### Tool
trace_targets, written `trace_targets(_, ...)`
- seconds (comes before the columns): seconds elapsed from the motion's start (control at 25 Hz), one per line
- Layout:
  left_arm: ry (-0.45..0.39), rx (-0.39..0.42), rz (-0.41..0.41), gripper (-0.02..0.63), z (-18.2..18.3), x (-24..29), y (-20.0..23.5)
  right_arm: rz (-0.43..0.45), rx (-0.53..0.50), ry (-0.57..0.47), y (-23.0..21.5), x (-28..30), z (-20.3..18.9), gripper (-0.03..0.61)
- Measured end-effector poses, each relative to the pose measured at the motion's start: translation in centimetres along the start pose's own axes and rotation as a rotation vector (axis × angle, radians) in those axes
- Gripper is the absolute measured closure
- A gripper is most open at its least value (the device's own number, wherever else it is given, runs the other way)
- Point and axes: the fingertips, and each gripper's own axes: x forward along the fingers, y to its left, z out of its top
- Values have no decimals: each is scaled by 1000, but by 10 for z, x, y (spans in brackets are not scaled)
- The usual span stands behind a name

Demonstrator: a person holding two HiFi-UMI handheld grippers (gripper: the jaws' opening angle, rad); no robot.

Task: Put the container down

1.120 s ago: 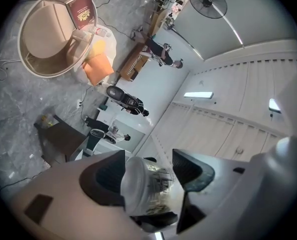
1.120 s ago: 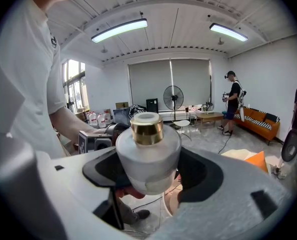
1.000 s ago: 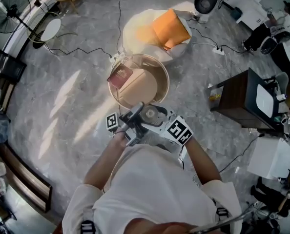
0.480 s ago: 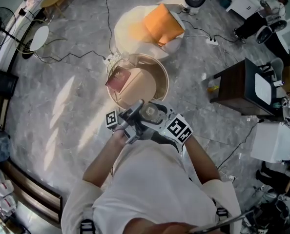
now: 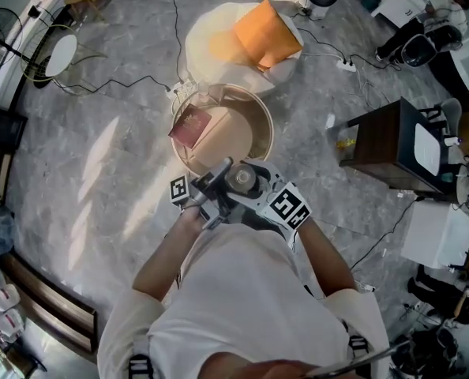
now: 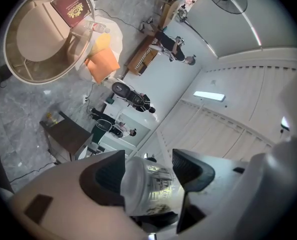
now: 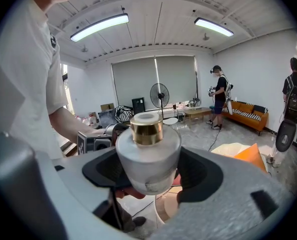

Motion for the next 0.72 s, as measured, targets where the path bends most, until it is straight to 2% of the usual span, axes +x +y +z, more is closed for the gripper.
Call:
trace_targets(0.28, -73, 5, -20, 334, 38, 36, 19, 75, -14, 26, -54, 5, -10, 245)
trace_targets(0.72, -176, 30, -25, 336, 91, 81, 70, 193, -20, 58, -130, 15, -52, 245)
